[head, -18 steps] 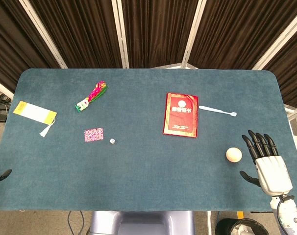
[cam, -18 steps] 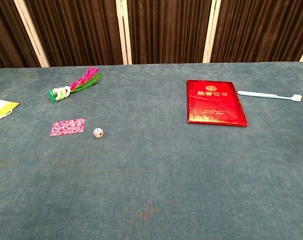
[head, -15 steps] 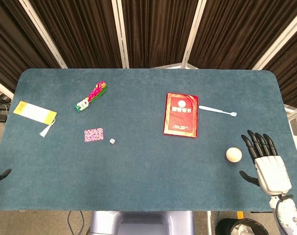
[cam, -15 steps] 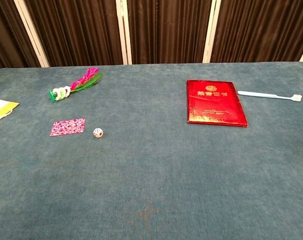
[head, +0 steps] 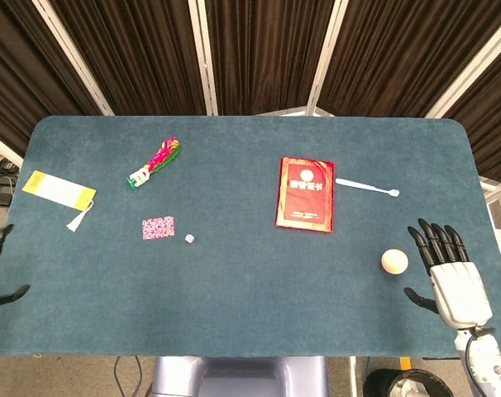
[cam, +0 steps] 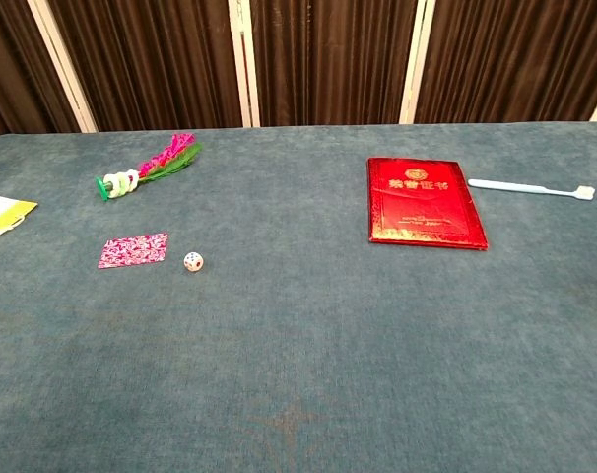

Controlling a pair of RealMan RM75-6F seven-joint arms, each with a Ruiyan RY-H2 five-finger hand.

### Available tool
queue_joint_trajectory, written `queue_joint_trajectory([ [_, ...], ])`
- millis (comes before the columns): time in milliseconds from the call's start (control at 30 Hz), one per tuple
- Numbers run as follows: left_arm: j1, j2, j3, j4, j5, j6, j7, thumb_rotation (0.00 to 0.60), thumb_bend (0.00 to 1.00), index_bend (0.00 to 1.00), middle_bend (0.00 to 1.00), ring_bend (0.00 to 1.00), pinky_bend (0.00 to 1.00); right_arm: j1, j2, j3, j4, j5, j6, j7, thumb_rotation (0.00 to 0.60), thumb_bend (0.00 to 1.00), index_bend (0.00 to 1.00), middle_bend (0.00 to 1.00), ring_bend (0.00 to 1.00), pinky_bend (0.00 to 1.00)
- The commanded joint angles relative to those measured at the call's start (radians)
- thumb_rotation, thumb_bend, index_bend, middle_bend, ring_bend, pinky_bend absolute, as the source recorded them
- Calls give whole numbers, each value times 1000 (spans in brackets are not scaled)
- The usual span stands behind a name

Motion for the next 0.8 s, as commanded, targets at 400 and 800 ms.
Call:
queue_joint_trajectory([
  [400,-372,-162,-50,17,-61,-549,-89,600,670,0,956,953,1000,16,-18,24,-9,79,-28,-61,600,0,0,0,0,0],
  [800,-495,-291,-60,105,-154,-702,-91,600,668,0,955,948,1000,28,-16,30,-14,116,-53,-55,600,0,0,0,0,0],
])
